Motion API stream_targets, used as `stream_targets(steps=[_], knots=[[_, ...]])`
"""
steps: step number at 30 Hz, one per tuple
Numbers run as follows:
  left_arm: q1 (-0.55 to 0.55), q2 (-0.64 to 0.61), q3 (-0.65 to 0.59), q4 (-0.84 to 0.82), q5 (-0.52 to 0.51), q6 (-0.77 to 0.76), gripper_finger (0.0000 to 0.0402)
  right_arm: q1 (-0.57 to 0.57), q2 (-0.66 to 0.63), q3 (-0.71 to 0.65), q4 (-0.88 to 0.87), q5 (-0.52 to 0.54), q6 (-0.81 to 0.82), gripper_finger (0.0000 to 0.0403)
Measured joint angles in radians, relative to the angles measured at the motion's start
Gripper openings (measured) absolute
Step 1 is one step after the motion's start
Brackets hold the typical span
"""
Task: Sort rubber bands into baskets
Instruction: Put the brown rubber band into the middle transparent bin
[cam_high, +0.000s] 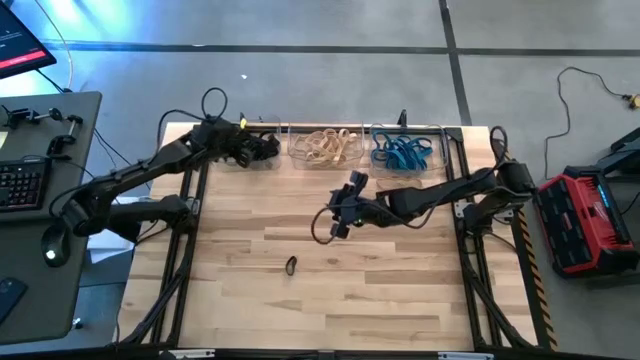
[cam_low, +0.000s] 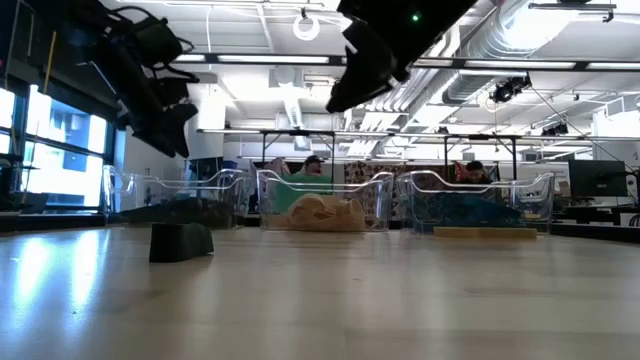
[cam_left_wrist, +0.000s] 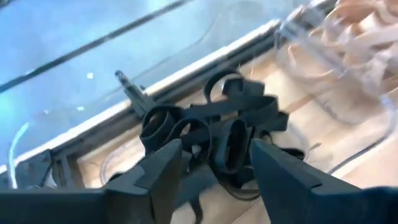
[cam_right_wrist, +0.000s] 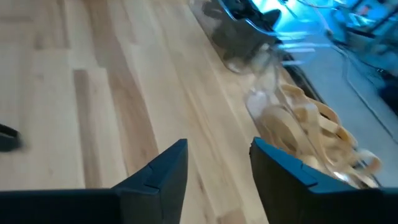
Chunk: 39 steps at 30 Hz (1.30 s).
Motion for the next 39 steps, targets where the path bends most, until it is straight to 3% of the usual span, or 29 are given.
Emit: stream_targets(steps=[5,14,20,28,39], knots=[[-0.037,-0.084,0.000,0.015,-0.002,0.005,0.0195,0.021,0.000,-0.011,-0.057,0.062,0.056,0.0132],[-0.181,-0.192,0.000,0.066,-0.002,0.006,0.0195,0.025,-0.080,-0.262,0.190,0.017,0.119,0.0052],[-0.305,-0.234,-0.039,0.230,-0.002,0.006,0.0195,0.048,-0.197,-0.397,0.250,0.032,0.169,0.0003],[-0.433,-0.241,-0.114,0.463,-0.002,0.026,0.0195,0.076,-0.339,-0.510,0.202,0.044,0.264,0.0028],[-0.576,-0.241,-0.172,0.582,0.002,0.058,0.0195,0.076,-0.354,-0.526,0.003,0.083,0.377,0.0119]])
